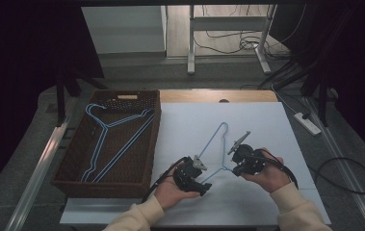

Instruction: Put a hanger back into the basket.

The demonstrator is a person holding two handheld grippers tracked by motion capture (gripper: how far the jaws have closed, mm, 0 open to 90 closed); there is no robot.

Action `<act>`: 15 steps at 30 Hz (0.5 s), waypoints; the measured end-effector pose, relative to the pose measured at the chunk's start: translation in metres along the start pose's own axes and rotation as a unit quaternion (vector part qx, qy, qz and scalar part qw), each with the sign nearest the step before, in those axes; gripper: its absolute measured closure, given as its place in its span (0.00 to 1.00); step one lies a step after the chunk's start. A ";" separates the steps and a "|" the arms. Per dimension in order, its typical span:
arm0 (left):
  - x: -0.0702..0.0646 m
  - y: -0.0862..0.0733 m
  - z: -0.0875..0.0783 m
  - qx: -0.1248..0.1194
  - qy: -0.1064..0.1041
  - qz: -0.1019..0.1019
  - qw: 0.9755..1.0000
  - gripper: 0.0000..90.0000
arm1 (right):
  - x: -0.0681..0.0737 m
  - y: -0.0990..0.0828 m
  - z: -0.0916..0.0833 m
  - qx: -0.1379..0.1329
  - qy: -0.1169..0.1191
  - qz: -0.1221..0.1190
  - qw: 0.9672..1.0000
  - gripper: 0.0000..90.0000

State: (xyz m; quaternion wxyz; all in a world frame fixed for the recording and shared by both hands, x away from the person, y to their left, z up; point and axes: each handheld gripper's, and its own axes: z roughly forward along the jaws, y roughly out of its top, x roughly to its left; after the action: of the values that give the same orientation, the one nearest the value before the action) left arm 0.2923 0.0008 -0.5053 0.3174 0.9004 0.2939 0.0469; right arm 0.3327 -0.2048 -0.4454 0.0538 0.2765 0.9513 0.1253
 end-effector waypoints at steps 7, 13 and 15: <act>0.001 0.001 0.010 0.013 -0.013 0.002 1.000 0.53 | 0.001 0.001 -0.002 -0.004 0.000 0.000 1.000 0.95; 0.001 0.001 0.013 0.019 -0.028 -0.001 0.999 0.84 | 0.002 0.003 -0.004 -0.007 0.000 0.001 1.000 0.95; 0.002 0.001 0.012 0.017 -0.031 -0.006 0.999 0.93 | 0.002 0.004 -0.007 -0.011 0.000 0.000 1.000 0.95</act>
State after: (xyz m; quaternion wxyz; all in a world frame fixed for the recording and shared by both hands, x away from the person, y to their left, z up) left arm 0.2976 -0.0053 -0.5149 0.3112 0.9050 0.2899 0.0120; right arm 0.3315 -0.2017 -0.4374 0.0569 0.2756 0.9500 0.1356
